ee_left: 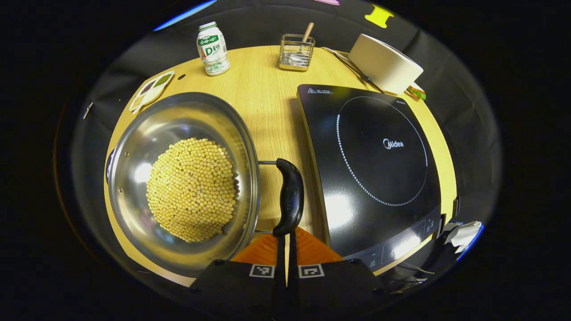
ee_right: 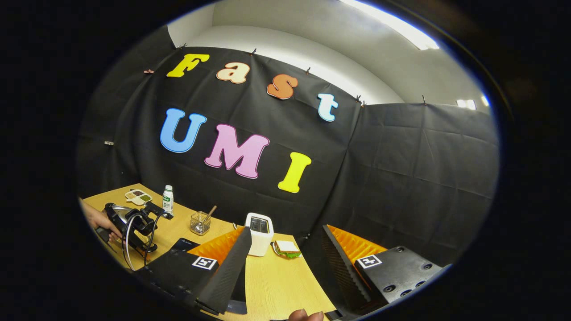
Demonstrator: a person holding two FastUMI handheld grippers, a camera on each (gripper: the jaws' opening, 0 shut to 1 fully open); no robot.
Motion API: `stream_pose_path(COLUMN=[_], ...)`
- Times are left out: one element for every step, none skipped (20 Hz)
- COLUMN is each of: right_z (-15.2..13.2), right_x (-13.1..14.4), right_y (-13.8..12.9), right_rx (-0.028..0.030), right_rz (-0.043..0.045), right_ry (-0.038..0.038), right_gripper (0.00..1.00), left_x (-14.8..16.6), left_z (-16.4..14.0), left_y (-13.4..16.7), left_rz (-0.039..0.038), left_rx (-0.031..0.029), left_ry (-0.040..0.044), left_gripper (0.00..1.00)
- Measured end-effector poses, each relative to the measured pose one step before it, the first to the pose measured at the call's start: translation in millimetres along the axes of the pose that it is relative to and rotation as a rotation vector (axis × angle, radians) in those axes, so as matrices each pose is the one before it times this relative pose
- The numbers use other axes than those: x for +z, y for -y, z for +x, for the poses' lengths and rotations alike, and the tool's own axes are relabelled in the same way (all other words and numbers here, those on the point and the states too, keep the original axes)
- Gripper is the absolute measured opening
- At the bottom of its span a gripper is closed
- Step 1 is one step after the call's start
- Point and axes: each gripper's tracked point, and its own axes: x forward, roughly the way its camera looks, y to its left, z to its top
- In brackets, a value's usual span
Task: First push the handle of the pot to place it horizontally, then grasp the pot with both hands and set it on the induction cooktop.
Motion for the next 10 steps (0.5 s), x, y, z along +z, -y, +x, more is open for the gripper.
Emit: stream_pose_path(right_z=[0.53, 0.07, 0.72, 0.81, 0.65, 0.57, 0.78, 0.22, -0.71, -0.72], right_x=[-0.09, 0.52, 0.62, 0.27, -0.48, -0.33, -0.21, 0.42, -0.19, 0.7], right_y=[0.12, 0.63, -1.2, -0.61, -0.32, -1.03, -0.65, -1.44, -2.18, -1.18], right_rx=[-0.00228, -0.00182, -0.00072, -0.00003, 0.0002, 0.00177, 0.00052, 0.00276, 0.00326, 0.00312], right_rz=[0.0009, 0.00101, -0.00069, -0.00169, -0.00108, 0.00022, 0.00091, 0.00175, 0.0007, -0.00079], right_ry=[-0.00094, 0.00026, 0.00059, 0.00069, 0.00017, -0.00088, -0.00125, -0.00048, -0.00008, 0.0017], right_gripper=[0.98, 0.98, 0.98, 0.98, 0.98, 0.98, 0.98, 0.98, 0.98, 0.98], left_x=[3.24, 3.45, 1.97, 2.52, 0.86, 2.96, 0.67, 0.94, 0.13, -0.3], left_z=[1.47, 0.5, 0.93, 0.97, 0.84, 0.37, 0.7, 0.9, 0.0, -1.19], left_y=[0.64, -0.19, -0.24, 0.16, 0.16, 0.37, 0.0, -0.84, 0.42, 1.41], left_rz=[0.00207, 0.00299, 0.00139, -0.00151, -0.00378, -0.0046, -0.00251, -0.00128, -0.00079, -0.00031], left_rx=[0.00232, 0.00241, 0.0001, -0.00195, -0.00129, -0.00007, 0.00128, 0.00227, 0.00171, -0.00327], left_ry=[0.00029, 0.00099, 0.00022, 0.00065, 0.00212, 0.00125, 0.00177, 0.0014, 0.00112, 0.0025], left_gripper=[0.05, 0.05, 0.05, 0.05, 0.05, 0.05, 0.05, 0.05, 0.05, 0.05])
